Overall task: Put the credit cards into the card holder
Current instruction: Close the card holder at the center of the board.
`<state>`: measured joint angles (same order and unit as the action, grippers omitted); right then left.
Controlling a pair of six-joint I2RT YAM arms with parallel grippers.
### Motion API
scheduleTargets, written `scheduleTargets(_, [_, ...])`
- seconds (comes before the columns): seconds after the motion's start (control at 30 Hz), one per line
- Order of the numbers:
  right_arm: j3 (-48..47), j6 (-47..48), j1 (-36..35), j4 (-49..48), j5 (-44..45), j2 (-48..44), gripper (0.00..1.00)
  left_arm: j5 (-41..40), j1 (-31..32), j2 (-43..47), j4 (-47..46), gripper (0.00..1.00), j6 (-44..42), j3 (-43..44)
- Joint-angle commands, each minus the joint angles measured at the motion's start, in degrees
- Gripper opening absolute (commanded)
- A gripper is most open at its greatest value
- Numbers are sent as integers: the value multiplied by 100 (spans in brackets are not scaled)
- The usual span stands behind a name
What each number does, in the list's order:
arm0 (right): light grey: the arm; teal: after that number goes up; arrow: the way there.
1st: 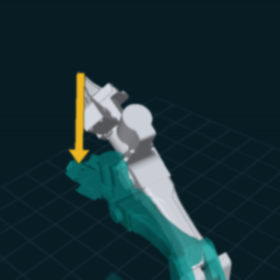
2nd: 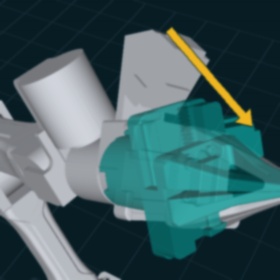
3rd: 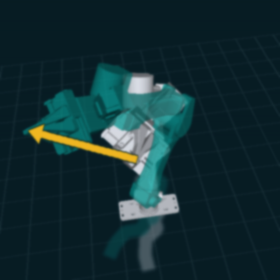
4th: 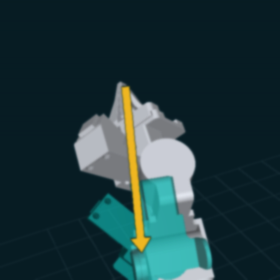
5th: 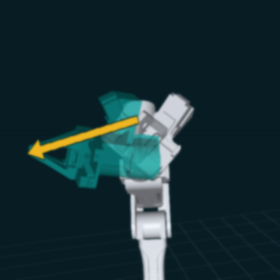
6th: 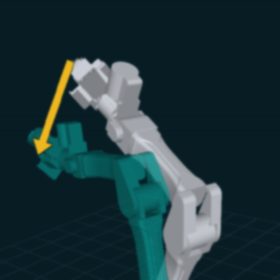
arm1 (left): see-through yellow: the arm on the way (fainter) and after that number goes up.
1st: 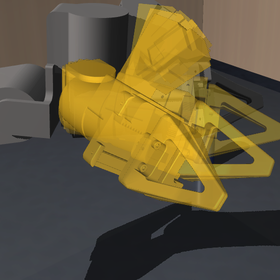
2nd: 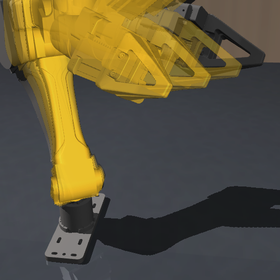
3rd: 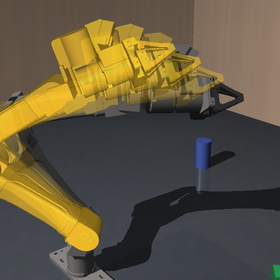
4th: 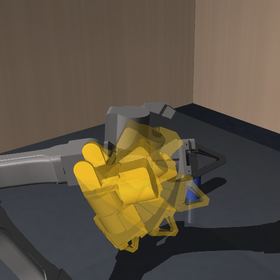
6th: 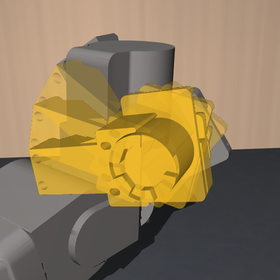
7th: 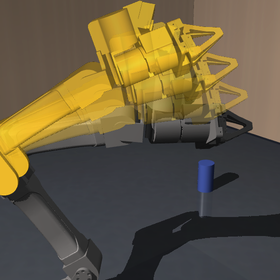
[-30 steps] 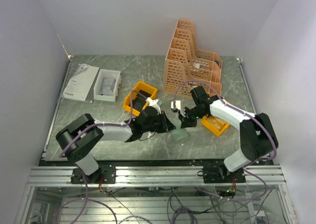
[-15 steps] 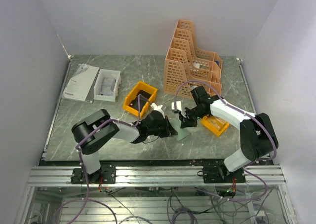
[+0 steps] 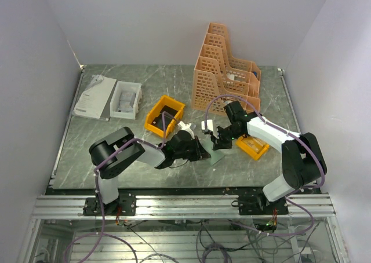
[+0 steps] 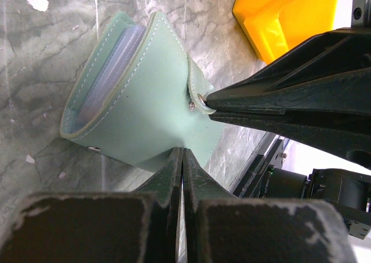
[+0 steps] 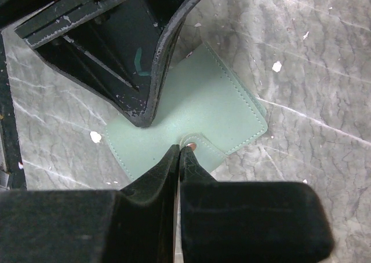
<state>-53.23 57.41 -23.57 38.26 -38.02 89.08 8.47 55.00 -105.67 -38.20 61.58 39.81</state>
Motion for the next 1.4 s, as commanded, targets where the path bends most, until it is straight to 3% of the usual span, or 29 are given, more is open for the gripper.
scheduleTargets(0.0, [50,136,-31,338,-223,21,0,-142,-39,-148,149,7,-94,38])
scheduleTargets(0.83, [164,171,-423,303,263,191,0,-27,-118,-269,-264,7,47,-85])
scheduleTargets(1.37, [234,-416,-548,-262,510,106,0,-2,-134,-270,-355,7,55,-167])
